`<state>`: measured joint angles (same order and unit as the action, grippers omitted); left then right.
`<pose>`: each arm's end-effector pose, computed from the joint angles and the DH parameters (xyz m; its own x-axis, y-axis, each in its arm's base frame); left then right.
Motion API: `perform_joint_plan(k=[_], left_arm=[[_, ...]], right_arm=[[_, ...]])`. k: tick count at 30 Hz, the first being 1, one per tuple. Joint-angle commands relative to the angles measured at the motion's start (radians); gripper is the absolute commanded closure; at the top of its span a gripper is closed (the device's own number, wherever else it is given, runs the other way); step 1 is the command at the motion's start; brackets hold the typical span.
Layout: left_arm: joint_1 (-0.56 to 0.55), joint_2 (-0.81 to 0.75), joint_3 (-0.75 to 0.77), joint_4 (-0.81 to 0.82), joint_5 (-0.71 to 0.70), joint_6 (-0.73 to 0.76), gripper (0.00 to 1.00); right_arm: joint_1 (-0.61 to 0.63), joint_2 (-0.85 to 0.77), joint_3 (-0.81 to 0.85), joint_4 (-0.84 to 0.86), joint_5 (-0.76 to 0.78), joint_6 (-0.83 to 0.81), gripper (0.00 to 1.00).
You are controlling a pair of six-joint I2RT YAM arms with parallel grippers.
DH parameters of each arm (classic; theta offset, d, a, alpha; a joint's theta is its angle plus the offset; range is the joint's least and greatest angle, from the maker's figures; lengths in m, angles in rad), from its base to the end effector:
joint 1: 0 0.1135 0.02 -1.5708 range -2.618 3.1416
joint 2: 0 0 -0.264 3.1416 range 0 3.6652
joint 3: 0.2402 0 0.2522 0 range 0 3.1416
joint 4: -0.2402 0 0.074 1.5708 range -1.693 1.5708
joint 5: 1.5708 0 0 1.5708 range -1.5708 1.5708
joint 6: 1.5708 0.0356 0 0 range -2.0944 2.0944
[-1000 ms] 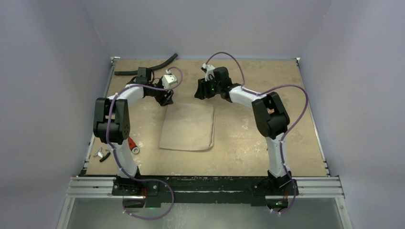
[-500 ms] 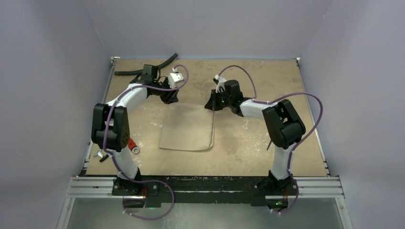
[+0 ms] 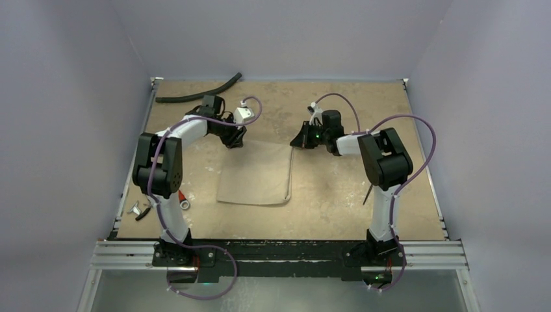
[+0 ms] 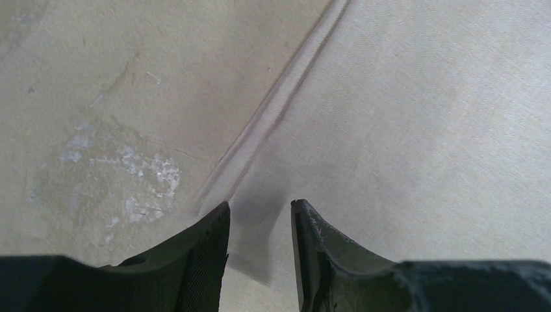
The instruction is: Fold the napkin into a case and place the utensils inside
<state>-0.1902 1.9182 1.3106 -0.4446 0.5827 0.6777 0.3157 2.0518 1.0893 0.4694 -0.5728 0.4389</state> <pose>0.3858 -0.0942 0.1811 -0.3975 0.6097 -0.6858 0.8664 0.4956 -0.0615 0.3960 0.1496 0.1316 -0.7110 0.1434 -0.6884 -0.4558 0.6514 0.6066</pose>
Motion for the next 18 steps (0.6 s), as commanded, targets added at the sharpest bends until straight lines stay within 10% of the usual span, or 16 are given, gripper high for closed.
perform_joint_plan(k=[1, 18], left_arm=[[0.008, 0.013, -0.007, 0.064, -0.045, 0.017, 0.61], [0.081, 0.01, -0.004, 0.167, -0.219, -0.092, 0.55]], right_arm=[[-0.005, 0.017, -0.002, 0.005, -0.014, -0.007, 1.0], [-0.011, 0.027, 0.011, -0.018, 0.026, -0.05, 1.0]])
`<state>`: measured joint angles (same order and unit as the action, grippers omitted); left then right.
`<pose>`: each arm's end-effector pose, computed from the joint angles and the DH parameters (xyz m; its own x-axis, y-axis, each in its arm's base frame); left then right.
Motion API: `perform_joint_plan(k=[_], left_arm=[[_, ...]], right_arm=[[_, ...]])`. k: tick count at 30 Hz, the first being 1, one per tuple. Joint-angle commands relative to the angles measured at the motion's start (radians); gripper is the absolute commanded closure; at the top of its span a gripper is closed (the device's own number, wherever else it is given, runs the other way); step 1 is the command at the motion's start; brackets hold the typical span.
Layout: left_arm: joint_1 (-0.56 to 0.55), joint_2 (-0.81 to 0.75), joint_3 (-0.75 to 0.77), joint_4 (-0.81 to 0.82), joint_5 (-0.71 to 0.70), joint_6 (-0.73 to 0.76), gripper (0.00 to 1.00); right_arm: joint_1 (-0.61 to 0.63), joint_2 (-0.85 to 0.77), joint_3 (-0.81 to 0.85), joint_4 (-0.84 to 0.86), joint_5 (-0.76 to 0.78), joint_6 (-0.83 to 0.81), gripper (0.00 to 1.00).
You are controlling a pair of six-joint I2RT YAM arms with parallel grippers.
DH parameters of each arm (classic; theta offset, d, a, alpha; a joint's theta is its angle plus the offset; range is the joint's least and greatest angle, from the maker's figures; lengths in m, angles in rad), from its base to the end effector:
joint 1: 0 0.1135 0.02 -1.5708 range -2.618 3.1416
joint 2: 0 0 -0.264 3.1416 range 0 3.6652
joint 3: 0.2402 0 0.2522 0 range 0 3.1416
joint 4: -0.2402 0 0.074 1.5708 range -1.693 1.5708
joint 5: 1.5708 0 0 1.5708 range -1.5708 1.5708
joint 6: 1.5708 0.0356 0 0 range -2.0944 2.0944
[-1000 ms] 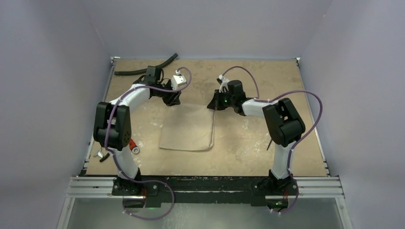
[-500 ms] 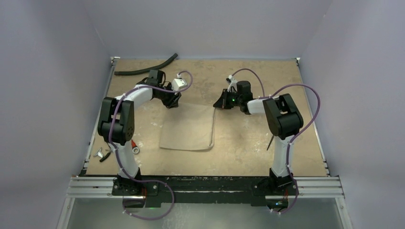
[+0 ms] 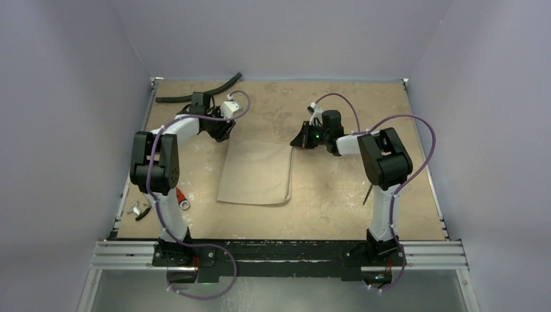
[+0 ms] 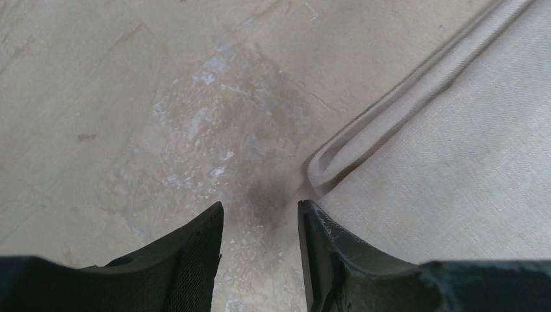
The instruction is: Fold the napkin into a case and place the utensils inside
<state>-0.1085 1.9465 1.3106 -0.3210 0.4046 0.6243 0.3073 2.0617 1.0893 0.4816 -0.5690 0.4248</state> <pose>0.4071 -0.0584 0.1746 -0.4694 0.5916 -0.6555 0.7387 0.6698 0.0756 0.3981 0.1465 0.1287 -0.7010 0.1418 -0.6989 -0.4597 0.6594 0.5949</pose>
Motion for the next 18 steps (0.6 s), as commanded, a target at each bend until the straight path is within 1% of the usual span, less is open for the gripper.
perform_joint_plan(k=[1, 4, 6, 8, 10, 12, 13, 14, 16, 17, 18], left_arm=[[0.0, -0.024, -0.003, 0.045, -0.039, -0.047, 0.54], [0.005, -0.054, 0.031, 0.028, -0.042, -0.076, 0.53], [0.016, -0.095, 0.069, 0.004, -0.025, -0.1, 0.48], [0.035, -0.152, 0.103, -0.005, 0.003, -0.129, 0.42], [0.049, -0.217, 0.143, -0.023, 0.02, -0.157, 0.28], [0.062, -0.273, 0.198, -0.08, 0.021, -0.195, 0.16], [0.077, -0.283, 0.243, -0.15, 0.063, -0.19, 0.13], [0.102, -0.283, 0.285, -0.248, 0.15, -0.191, 0.12], [0.169, -0.28, 0.356, -0.356, 0.304, -0.196, 0.1], [0.192, -0.29, 0.372, -0.4, 0.362, -0.167, 0.09], [0.208, -0.314, 0.355, -0.413, 0.373, -0.134, 0.09]], right_arm=[[-0.003, 0.012, 0.015, -0.035, 0.025, -0.037, 1.0], [-0.003, -0.036, 0.034, -0.049, 0.064, -0.051, 1.0], [-0.001, -0.096, 0.041, -0.059, 0.089, -0.058, 1.0], [0.006, -0.169, 0.047, -0.091, 0.127, -0.074, 0.93], [0.03, -0.264, 0.049, -0.138, 0.191, -0.117, 0.88], [0.094, -0.376, 0.04, -0.188, 0.296, -0.199, 0.81], [0.155, -0.444, 0.029, -0.205, 0.378, -0.272, 0.77], [0.252, -0.508, 0.013, -0.216, 0.47, -0.364, 0.73], [0.421, -0.648, -0.049, -0.197, 0.65, -0.573, 0.62], [0.467, -0.688, -0.082, -0.181, 0.714, -0.638, 0.5], [0.484, -0.721, -0.101, -0.184, 0.736, -0.663, 0.34]])
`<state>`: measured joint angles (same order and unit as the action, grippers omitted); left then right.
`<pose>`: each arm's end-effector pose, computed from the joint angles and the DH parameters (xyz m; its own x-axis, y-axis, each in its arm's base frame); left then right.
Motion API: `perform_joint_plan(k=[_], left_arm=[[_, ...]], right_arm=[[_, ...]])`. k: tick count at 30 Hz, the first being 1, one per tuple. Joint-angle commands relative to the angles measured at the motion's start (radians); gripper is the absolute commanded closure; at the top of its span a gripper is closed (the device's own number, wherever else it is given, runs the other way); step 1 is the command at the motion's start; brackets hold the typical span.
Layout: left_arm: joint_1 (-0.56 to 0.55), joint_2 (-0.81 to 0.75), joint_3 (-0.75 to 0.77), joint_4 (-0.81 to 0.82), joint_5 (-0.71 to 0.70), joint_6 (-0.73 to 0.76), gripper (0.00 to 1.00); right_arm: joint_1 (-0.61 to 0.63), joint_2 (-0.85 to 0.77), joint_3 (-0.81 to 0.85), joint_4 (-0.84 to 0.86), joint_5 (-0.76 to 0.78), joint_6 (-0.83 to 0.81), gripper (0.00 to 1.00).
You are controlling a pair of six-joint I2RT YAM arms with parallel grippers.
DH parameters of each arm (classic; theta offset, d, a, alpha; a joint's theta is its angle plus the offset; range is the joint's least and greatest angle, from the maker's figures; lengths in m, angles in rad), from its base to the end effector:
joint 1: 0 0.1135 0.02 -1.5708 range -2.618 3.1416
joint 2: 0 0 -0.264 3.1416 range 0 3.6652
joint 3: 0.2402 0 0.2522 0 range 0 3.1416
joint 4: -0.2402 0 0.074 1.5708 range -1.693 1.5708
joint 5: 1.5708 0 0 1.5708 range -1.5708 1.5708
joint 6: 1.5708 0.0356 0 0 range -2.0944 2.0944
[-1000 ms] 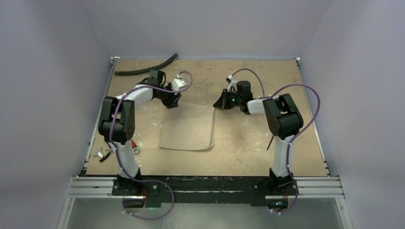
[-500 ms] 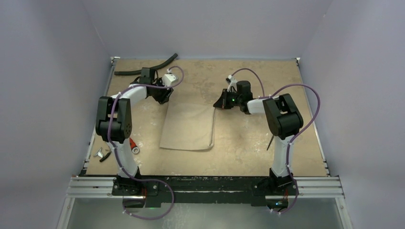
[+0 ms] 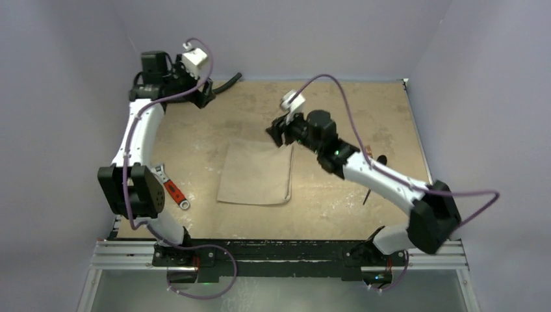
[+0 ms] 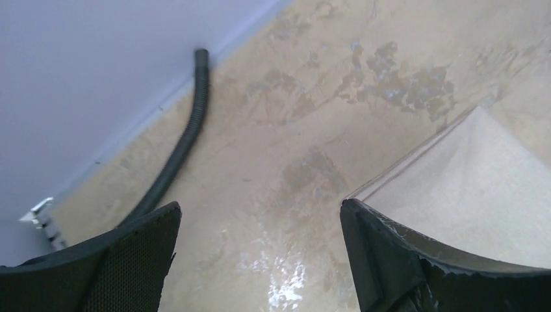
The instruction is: Fold the napkin into a case and place the utensils inside
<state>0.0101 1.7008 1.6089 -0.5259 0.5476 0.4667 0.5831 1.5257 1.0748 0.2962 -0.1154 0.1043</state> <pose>0.3889 -0.0146 0.3521 -0.3302 0.3808 -0.8637 0.6319 0.7689 0.0974 0.3006 0.2032 0.3076 -0.1948 -0.0046 -0.9808 -0.6250 0.7712 0.1205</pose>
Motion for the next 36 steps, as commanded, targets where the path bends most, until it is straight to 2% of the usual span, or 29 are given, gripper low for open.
perform_joint_plan(k=[1, 4, 5, 7, 8, 10, 12, 14, 16, 19, 22, 25, 31, 36], left_arm=[[0.102, -0.109, 0.016, -0.188, 0.24, 0.047, 0.08], [0.129, -0.267, -0.139, -0.067, 0.232, 0.115, 0.06], [0.129, -0.324, -0.215, 0.015, 0.198, 0.087, 0.06], [0.129, -0.439, -0.382, 0.251, 0.087, -0.1, 0.03], [0.129, -0.482, -0.459, 0.319, 0.101, -0.096, 0.03], [0.118, -0.511, -0.532, 0.239, 0.221, 0.098, 0.04], [0.105, -0.498, -0.54, 0.058, 0.278, 0.287, 0.05], [0.1, -0.477, -0.556, -0.154, 0.312, 0.528, 0.09], [0.085, -0.487, -0.603, -0.309, 0.295, 0.736, 0.1], [0.042, -0.54, -0.719, -0.353, 0.221, 0.899, 0.1], [-0.039, -0.606, -0.828, -0.315, 0.14, 0.945, 0.08], [-0.099, -0.641, -0.905, -0.261, 0.097, 0.935, 0.06], [-0.142, -0.544, -0.934, -0.242, 0.047, 0.952, 0.06], [-0.189, -0.475, -0.936, -0.229, 0.008, 0.96, 0.06]], right_arm=[[0.21, -0.21, -0.095, -0.016, 0.292, -0.347, 0.23], [0.21, -0.265, -0.087, -0.059, 0.355, -0.36, 0.14], [0.21, -0.289, -0.077, -0.047, 0.384, -0.343, 0.03], [0.21, -0.327, -0.103, 0.042, 0.426, -0.253, 0.01], [0.209, -0.339, -0.126, 0.083, 0.421, -0.243, 0.01], [0.208, -0.335, -0.108, 0.061, 0.371, -0.25, 0.01], [0.21, -0.316, -0.024, -0.068, 0.349, -0.266, 0.01], [0.216, -0.328, -0.019, -0.14, 0.315, -0.338, 0.01], [0.243, -0.375, -0.087, -0.177, 0.314, -0.458, 0.01], [0.289, -0.474, -0.232, -0.224, 0.197, -0.617, 0.01], [0.296, -0.514, -0.334, -0.242, 0.121, -0.674, 0.01], [0.307, -0.467, -0.374, -0.262, 0.043, -0.681, 0.01], [0.368, -0.311, -0.396, -0.288, 0.017, -0.727, 0.01], [0.383, -0.249, -0.402, -0.295, 0.008, -0.801, 0.01]])
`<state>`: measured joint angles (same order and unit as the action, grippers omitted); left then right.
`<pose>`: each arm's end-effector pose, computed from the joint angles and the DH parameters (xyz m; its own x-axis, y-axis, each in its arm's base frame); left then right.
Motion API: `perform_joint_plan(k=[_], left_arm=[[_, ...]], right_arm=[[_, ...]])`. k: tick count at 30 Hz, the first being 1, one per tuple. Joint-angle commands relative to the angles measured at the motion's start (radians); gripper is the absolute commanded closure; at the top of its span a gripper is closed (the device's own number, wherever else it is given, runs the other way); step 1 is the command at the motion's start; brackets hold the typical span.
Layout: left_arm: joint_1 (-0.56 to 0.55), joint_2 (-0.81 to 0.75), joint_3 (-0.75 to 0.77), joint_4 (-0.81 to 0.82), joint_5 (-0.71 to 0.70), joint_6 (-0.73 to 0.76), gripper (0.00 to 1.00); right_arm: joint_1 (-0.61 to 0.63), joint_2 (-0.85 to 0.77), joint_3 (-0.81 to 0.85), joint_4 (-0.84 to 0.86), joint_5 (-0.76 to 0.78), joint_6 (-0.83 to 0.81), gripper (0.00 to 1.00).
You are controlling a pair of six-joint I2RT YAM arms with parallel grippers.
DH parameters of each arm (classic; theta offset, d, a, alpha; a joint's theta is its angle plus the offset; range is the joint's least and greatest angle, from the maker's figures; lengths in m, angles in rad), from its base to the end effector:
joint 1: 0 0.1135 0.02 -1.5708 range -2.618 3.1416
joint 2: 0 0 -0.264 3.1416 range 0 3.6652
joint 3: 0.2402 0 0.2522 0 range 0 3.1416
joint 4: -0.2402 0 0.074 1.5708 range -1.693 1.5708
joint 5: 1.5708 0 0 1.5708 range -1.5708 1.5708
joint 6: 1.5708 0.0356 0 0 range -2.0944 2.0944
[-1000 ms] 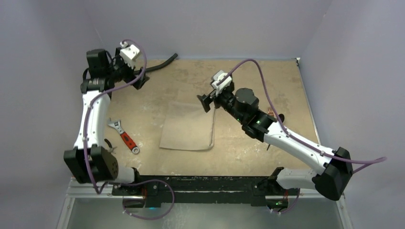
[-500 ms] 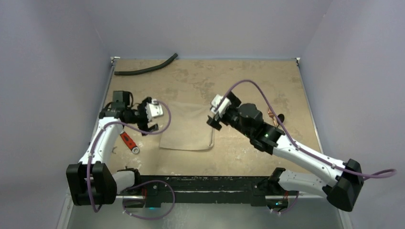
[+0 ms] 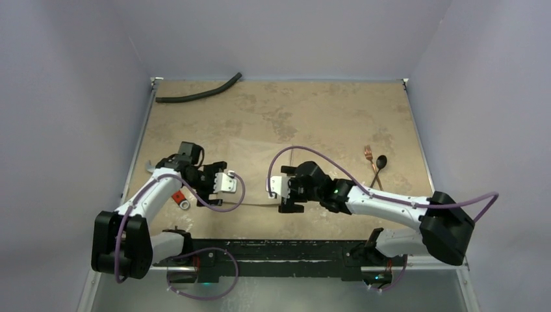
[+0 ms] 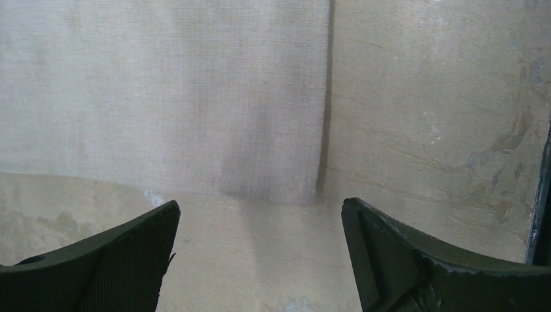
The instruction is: Fold the napkin into a case and place the utensils inside
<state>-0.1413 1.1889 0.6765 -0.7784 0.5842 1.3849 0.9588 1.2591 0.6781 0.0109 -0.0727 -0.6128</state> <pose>0.1885 -0.0466 0.1910 0.0879 0.8155 -0.5720 0.9847 0.0156 0.1736 0.1524 0.2216 0.2214 0.2361 -0.6621 -0.7112 -0.8749 0.1737 -0.4521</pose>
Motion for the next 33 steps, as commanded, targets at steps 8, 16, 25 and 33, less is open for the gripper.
perform_joint_plan(k=[8, 16, 25, 33], left_arm=[[-0.05, 0.12, -0.001, 0.068, -0.019, -0.005, 0.14], [-0.05, 0.192, -0.007, 0.104, -0.008, -0.018, 0.28], [-0.032, 0.243, 0.214, -0.188, 0.076, 0.03, 0.16], [-0.001, 0.487, 0.615, -0.2, 0.278, -0.22, 0.13]], right_arm=[[0.02, 0.101, -0.035, 0.052, -0.062, -0.124, 0.02], [0.025, 0.17, -0.063, 0.208, -0.041, -0.15, 0.06], [0.033, 0.194, -0.093, 0.29, -0.007, -0.199, 0.08], [0.034, 0.189, -0.094, 0.27, -0.042, -0.205, 0.22]])
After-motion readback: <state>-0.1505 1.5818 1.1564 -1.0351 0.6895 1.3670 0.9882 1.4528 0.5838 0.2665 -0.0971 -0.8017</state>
